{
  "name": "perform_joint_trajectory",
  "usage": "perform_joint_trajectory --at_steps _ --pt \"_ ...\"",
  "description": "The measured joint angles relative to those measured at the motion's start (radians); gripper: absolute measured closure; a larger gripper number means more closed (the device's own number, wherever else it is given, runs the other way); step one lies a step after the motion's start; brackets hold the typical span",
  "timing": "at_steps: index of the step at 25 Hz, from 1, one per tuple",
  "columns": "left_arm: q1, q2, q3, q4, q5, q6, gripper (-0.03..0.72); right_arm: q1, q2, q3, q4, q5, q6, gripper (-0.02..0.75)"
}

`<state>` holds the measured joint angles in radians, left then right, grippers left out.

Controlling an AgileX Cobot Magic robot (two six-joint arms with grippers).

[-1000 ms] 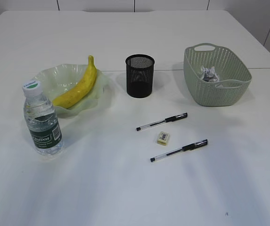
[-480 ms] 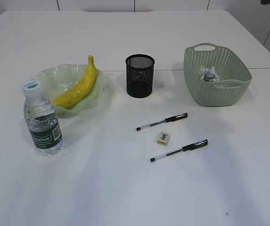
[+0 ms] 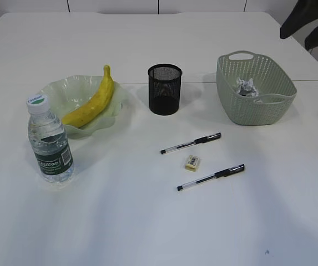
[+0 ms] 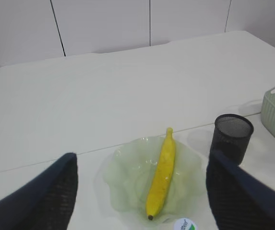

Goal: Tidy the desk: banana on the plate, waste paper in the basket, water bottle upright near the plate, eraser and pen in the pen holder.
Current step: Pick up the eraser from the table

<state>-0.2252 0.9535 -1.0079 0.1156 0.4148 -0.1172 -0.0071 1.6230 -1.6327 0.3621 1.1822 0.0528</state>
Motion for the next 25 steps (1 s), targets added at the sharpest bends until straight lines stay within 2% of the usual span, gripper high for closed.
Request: perform_joint_trajectory --at_steps 6,11,16,21,25 --pt "0.0 0.008 -0.001 0.035 0.045 0.0 0.095 0.025 0.094 -0.044 -0.013 0.047 0.047 0.36" --pt "0.0 0.008 -0.001 0.082 0.069 0.0 0.095 0.135 0.175 -0.092 -0.101 0.055 0.08 0.355" --pt "0.0 0.008 -0.011 0.105 0.097 0.0 0.095 0.224 0.297 -0.206 -0.163 0.055 0.128 0.349" --pt "0.0 0.01 -0.018 0.119 0.11 0.0 0.095 0.259 0.389 -0.302 -0.21 0.055 0.142 0.348" --pt "0.0 0.01 -0.018 0.139 0.125 0.0 0.095 0.269 0.447 -0.317 -0.254 0.055 0.144 0.348"
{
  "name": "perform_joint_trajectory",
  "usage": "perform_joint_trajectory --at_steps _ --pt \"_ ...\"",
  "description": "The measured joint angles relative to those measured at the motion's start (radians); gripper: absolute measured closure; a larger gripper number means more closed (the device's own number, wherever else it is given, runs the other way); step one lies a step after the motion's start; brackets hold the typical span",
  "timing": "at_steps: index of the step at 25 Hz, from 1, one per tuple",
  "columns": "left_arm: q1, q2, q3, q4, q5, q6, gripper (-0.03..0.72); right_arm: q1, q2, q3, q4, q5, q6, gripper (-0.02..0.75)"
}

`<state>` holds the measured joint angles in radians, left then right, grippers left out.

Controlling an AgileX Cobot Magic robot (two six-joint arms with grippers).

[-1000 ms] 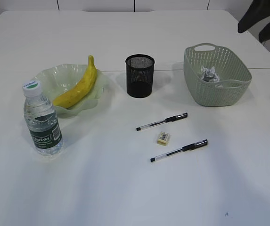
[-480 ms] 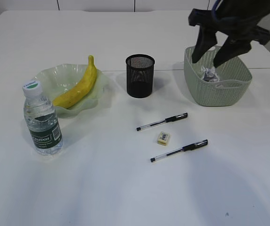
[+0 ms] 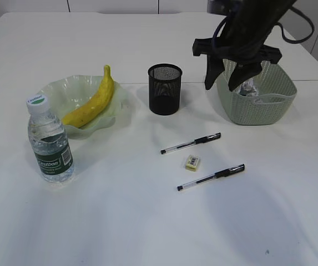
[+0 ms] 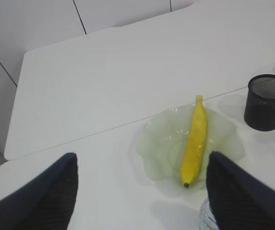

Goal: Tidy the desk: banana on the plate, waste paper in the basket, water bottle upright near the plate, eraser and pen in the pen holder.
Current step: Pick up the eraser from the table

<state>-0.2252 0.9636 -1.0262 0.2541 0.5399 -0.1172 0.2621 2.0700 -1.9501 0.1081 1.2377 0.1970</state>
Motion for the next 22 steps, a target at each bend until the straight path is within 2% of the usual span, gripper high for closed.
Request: perform_joint_trajectory --at_steps 8,9,15,22 --pt "0.0 0.0 0.0 0.031 0.002 0.0 0.095 0.047 0.064 0.0 -0.008 0.0 0.001 0.347" --pt "0.0 0.0 0.0 0.031 0.002 0.0 0.076 0.055 0.067 0.0 -0.013 0.0 0.001 0.347" --pt "0.0 0.0 0.0 0.036 0.005 0.0 0.095 0.085 0.103 -0.002 -0.039 0.0 0.001 0.348" --pt "0.0 0.0 0.0 0.047 0.018 0.0 0.095 0.089 0.142 0.036 -0.043 -0.012 0.001 0.347"
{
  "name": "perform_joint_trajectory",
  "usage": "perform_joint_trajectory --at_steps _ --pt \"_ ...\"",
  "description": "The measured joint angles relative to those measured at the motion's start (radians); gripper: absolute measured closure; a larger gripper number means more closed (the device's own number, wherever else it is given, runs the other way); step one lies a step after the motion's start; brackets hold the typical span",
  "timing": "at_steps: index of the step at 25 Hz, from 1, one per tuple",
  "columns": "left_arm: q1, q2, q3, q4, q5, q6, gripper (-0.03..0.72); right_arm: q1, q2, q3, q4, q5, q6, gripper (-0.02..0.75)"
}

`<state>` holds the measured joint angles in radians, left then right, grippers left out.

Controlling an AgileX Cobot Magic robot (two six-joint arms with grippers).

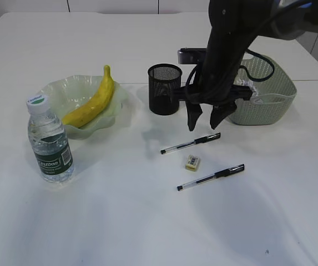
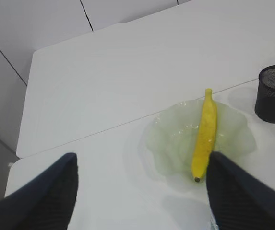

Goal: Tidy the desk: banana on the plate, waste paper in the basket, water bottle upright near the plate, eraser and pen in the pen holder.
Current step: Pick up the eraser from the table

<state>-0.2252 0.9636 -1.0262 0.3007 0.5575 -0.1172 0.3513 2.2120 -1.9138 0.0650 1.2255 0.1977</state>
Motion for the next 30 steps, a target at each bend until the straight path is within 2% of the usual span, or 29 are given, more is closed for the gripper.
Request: perform_joint_trajectory --at_steps 8,14,21,30 --pt "0.0 0.0 0.0 0.01 0.002 0.0 0.095 0.01 0.006 0.082 0.0 -0.002 0.0 0.347" --pt "0.0 0.0 0.0 0.012 0.002 0.0 0.095 0.049 0.006 0.082 -0.031 -0.002 0.0 0.347" --pt "0.0 0.0 0.0 0.012 0.007 0.0 0.095 0.055 0.016 0.082 -0.037 -0.002 0.0 0.346" --pt "0.0 0.0 0.0 0.012 0.007 0.0 0.095 0.055 0.046 0.082 -0.037 -0.004 0.0 0.281"
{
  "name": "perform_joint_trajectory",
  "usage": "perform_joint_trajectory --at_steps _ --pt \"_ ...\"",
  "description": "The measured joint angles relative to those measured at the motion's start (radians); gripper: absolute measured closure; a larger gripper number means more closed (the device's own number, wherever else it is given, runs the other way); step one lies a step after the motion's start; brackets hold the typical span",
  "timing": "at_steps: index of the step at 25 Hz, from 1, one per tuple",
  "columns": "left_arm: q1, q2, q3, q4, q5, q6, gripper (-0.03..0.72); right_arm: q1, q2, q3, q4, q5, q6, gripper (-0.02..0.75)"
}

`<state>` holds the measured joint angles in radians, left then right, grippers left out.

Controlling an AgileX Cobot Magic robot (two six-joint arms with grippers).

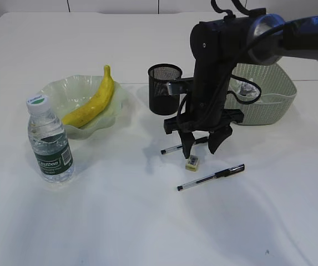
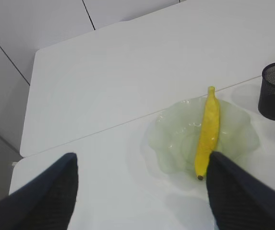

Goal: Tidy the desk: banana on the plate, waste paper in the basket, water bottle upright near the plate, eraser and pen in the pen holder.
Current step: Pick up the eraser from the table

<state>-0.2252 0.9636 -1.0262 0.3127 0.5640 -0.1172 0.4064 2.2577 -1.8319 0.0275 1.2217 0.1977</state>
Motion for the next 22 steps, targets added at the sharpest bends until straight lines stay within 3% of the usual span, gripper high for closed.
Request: perform_joint_trajectory --at_steps 22 --pt "0.0 0.0 0.0 0.004 0.004 0.0 0.096 0.0 0.031 0.0 0.045 -0.002 0.0 0.276"
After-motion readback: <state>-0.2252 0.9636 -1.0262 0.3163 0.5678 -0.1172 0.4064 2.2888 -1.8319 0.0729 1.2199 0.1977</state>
